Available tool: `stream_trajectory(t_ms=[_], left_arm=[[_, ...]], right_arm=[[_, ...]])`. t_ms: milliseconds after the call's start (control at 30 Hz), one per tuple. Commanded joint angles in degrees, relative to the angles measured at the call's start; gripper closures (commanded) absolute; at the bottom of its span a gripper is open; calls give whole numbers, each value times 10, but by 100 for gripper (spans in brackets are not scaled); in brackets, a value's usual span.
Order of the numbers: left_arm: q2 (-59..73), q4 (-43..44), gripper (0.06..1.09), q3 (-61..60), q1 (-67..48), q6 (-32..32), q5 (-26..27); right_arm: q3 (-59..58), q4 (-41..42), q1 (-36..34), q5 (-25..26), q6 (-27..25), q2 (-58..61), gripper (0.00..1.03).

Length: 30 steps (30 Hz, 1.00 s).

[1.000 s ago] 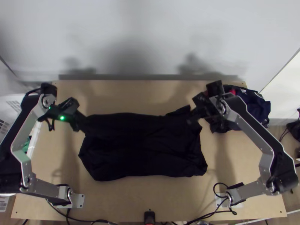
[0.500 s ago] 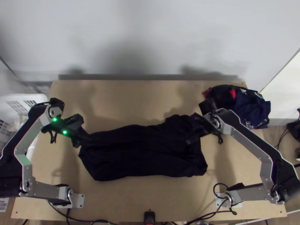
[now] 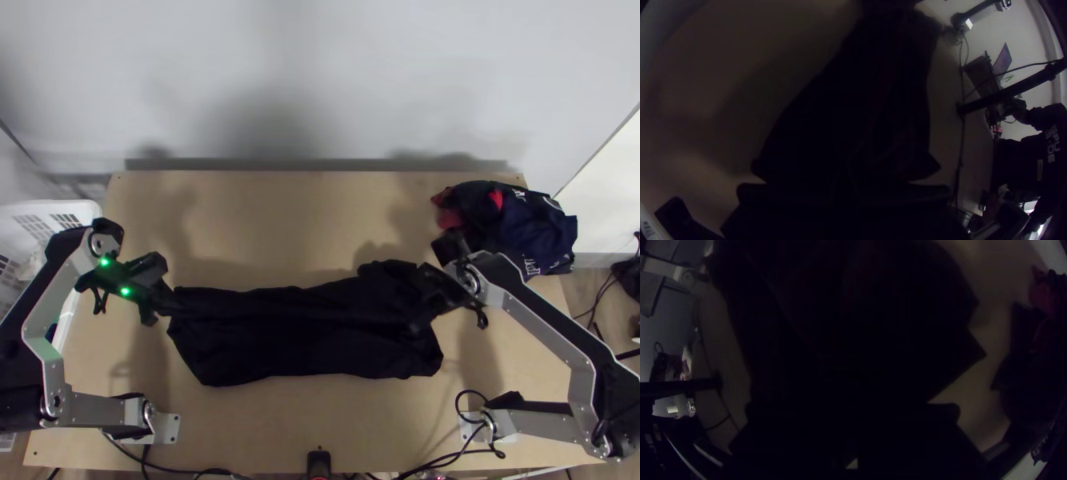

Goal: Fold the t-shirt

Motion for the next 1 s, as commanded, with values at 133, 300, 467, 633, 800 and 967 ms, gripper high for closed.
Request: stream_trajectory(t_ms=[133, 300, 467, 633, 800, 967], left_arm=[[-1, 17, 105, -60, -53, -10, -5], [15, 39, 105, -75, -85, -28, -4], [7, 62, 7, -67, -82, -47, -2], [-13, 61, 10, -47, -57, -57, -2], [-36, 40, 10, -6, -1, -56, -2], [-51, 28, 10, 16, 41, -48, -3]], right_arm=[[-45, 15, 27, 4, 16, -4, 100], [-55, 18, 47, 6, 18, 36, 76], [-46, 18, 40, 25, 25, 39, 44], [-32, 4, 18, 28, 22, 11, 25], [-5, -32, -16, 32, 14, -40, 10], [22, -81, -66, 33, -10, -75, 10]])
